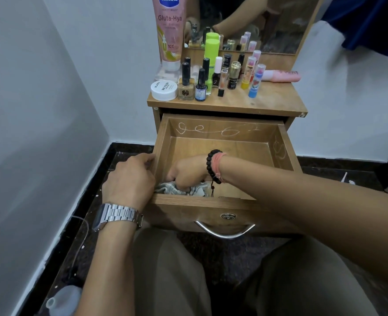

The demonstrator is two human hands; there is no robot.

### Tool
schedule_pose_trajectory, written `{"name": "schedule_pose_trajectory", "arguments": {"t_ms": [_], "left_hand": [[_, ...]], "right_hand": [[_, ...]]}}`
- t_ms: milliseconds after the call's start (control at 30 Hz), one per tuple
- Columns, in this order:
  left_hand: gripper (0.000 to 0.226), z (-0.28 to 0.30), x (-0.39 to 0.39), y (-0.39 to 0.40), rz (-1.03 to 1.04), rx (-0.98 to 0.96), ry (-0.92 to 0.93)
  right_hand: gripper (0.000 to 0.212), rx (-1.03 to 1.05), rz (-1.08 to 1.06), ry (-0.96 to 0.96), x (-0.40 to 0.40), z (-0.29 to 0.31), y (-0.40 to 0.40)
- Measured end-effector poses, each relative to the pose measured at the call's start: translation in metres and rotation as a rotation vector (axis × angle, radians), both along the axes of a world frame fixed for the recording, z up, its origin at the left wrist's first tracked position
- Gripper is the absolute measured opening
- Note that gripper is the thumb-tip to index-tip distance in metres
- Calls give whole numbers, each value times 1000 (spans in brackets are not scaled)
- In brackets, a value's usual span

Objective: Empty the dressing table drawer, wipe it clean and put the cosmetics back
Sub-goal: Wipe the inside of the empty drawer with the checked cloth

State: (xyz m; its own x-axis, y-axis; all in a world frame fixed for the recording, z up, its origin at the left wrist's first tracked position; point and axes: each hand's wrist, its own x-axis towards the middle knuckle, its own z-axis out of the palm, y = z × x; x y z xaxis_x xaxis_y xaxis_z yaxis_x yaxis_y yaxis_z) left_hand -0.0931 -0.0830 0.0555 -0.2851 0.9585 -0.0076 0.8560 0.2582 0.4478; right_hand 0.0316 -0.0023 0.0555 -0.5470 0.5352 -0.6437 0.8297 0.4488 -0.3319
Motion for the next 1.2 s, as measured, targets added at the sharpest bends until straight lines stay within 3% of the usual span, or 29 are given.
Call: {"name": "schedule_pose_trajectory", "arguments": {"t_ms": [167,233,300,367,500,600,800,900,1000,1100,1200], "left_hand": [[50,0,-1,-1,-5,-6,-12],[49,-1,-2,0,-4,-8,-6],[48,-1,-2,1,0,-5,0],[48,0,-1,0,-1,-4,5],[49,-2,-2,0,-13,4,9],[49,-4,-2,1,-13,4,21],[53,-4,-2,1,-5,1,30],[51,-3,-1,0,1,2,32],[51,-4,-3,0,-11,9,37],[50,-3,-2,-1,-11,8,39],[49,-2,0,-2,-13,21,28]], "right_hand": [[22,221,32,-248,41,-11,22],[28,293,-31,-64,53,8,23],[16,510,-50,211,60,20,27],[26,706,18,309,59,7,30],[47,765,264,88,56,-23,27],[41,818,307,82,43,-27,41],[19,1180,590,-75,38,-23,72],[37,1265,745,-180,46,-19,78],[26,1286,742,-270,61,-17,72],[30,1223,617,-370,86,-14,65],[33,1115,475,-335,109,-5,60]]}}
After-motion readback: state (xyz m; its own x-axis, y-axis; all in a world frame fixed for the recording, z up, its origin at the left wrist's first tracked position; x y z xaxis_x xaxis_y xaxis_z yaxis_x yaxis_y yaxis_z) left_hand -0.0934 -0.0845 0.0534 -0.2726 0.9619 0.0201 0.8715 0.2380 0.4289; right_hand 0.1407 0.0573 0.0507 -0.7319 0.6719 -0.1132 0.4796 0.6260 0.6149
